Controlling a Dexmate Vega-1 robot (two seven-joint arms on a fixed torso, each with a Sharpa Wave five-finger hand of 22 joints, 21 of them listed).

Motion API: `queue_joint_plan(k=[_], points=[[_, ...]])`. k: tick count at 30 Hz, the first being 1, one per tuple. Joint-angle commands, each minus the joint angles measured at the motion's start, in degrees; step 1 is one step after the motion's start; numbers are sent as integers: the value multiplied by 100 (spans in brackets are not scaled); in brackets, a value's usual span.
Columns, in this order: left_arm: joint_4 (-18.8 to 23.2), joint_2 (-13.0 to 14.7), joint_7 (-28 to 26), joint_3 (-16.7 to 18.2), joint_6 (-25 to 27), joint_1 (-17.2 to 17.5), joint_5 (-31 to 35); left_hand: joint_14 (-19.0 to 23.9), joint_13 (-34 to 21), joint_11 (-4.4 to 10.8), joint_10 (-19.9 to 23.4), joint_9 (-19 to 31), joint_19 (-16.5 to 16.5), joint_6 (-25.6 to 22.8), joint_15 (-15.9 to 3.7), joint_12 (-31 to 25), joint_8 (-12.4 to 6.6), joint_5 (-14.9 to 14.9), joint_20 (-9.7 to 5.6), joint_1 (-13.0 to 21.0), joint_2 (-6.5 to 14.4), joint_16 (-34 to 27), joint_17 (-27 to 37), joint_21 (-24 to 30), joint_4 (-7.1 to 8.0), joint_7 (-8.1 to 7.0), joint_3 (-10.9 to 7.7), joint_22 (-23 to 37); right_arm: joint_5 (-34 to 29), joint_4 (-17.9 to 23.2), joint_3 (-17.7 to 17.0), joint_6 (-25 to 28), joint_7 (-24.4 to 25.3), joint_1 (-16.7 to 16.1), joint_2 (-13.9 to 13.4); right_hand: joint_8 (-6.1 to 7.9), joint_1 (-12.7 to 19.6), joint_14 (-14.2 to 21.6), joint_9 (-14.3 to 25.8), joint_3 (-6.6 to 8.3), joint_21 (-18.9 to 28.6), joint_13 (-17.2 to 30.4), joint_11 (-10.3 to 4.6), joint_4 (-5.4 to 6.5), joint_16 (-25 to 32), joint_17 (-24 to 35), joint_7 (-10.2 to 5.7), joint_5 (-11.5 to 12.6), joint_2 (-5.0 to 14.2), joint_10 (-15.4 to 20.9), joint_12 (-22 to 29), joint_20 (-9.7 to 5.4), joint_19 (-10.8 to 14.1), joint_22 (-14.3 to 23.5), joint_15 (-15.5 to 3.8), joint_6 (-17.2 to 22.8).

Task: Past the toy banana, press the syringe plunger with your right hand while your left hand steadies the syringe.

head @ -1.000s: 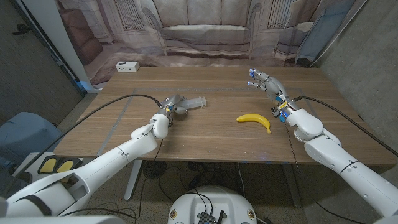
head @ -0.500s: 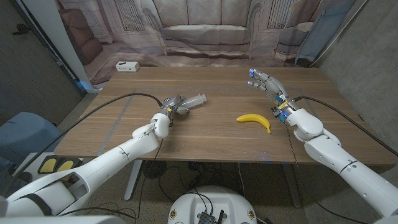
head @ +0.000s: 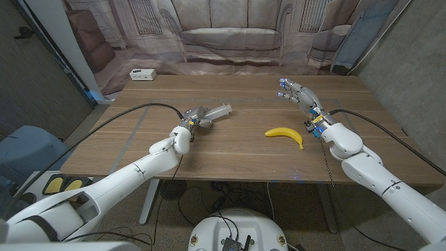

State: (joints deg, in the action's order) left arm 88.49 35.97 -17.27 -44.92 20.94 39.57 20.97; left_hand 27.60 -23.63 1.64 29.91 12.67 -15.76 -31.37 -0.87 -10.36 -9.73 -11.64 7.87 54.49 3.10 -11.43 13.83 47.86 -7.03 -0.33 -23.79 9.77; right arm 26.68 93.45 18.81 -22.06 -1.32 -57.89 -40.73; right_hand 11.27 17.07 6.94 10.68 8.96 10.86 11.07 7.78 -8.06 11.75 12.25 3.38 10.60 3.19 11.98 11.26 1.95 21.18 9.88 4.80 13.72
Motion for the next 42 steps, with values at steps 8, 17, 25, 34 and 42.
queue_joint_plan(k=[8,17,25,34,42], points=[[133,101,216,-98,208,-67,244,-462,39,1,-453,-41,363,387,70,-5,-28,62,154,-192,-112,62,-38,-241,32,-17,199,19,-20,36,-6,-4,37,-29,-1,8,78,-16,7,12,34,9,10,-16,22,13,-2,-22,11,48,31,-8,-3,11,14,69],[156,117,213,-84,223,-57,288,-749,83,-27,-703,-72,566,752,129,-33,-11,102,264,-367,-161,67,-92,-409,51,-26,318,25,-39,55,-3,4,71,-48,10,7,79,-21,7,12,34,9,16,-13,22,14,0,-25,12,52,32,-9,-6,12,5,73],[201,141,165,-34,194,-21,292,-806,111,-40,-800,-91,594,979,155,-60,-22,144,272,-607,-240,38,-118,-483,124,22,444,28,-59,58,2,-10,95,-50,28,6,82,-23,7,11,35,9,9,-12,22,14,0,-26,9,54,32,-7,-6,12,10,76],[229,144,90,114,75,74,112,-833,148,-124,-843,-108,625,1032,242,-123,-90,179,318,-1177,-306,-18,-133,-606,364,70,688,35,-82,65,11,-12,110,-48,39,4,85,-26,7,12,34,9,10,-10,22,15,0,-27,10,45,28,-7,-10,12,9,77],[300,170,-16,192,40,157,65,-855,160,-174,-858,-114,657,1042,282,-139,-104,176,346,-1347,-304,-26,-138,-658,436,73,750,38,-103,103,14,5,134,-58,36,3,86,-30,7,12,35,9,12,-9,22,15,5,-28,9,53,30,-6,-9,12,7,78]])
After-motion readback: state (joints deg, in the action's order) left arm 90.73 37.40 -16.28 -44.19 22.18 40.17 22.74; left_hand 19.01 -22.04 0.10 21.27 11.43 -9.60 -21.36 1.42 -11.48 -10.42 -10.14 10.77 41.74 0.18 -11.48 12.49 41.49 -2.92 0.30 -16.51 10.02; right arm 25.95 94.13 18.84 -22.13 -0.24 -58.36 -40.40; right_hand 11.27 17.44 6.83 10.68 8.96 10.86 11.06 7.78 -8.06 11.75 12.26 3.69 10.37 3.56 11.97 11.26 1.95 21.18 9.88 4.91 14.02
